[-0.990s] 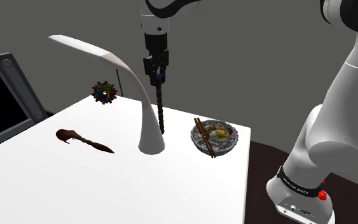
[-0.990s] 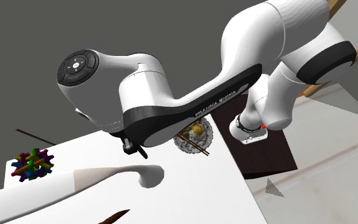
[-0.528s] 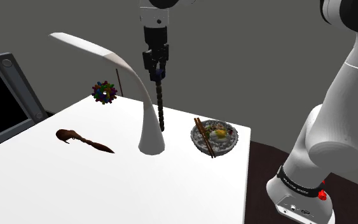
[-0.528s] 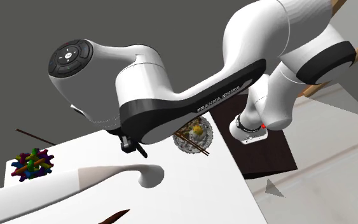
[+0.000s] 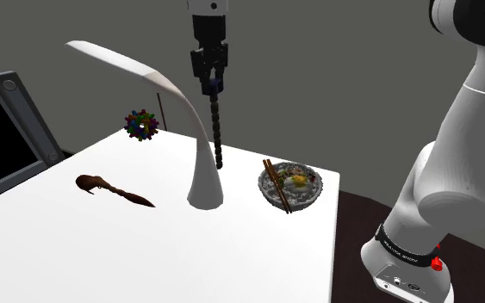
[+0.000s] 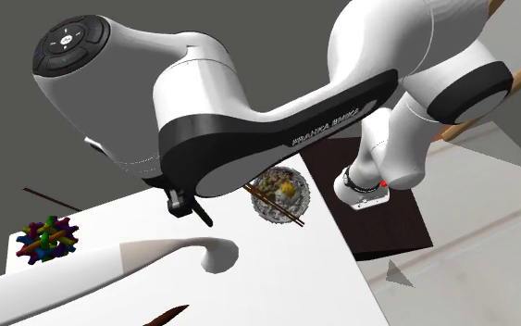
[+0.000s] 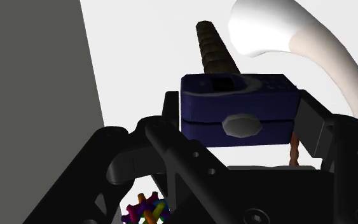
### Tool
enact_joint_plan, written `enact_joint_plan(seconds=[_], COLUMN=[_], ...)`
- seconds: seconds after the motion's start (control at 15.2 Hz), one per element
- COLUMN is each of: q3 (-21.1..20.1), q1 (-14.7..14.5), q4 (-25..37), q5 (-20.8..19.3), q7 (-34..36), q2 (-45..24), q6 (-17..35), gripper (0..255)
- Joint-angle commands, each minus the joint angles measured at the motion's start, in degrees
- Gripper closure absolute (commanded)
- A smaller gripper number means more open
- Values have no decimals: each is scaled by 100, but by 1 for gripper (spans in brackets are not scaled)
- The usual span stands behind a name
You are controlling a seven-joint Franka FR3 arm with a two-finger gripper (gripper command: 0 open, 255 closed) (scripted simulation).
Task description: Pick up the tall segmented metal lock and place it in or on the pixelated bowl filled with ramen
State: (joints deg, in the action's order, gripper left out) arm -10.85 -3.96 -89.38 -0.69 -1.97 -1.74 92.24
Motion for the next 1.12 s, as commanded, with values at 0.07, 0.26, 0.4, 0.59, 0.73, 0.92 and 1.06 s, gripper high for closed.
enact_joint_plan(seconds=[0.07,0.26,0.4,0.59,0.73,0.92,1.06], q3=[-2,-9,-14,-23,-30,-43,-52], q1=[-4,-13,-21,-36,-49,-75,-98], q4=[341,688,935,1334,1623,2097,2450], q5=[-14,-32,-45,-71,-91,-128,-159], q7=[2,11,19,32,42,59,72], q2=[-75,-162,-231,-352,-447,-615,-748], q6=[-267,-529,-708,-989,-1184,-1494,-1716], gripper=[255,255,255,255,255,255,255])
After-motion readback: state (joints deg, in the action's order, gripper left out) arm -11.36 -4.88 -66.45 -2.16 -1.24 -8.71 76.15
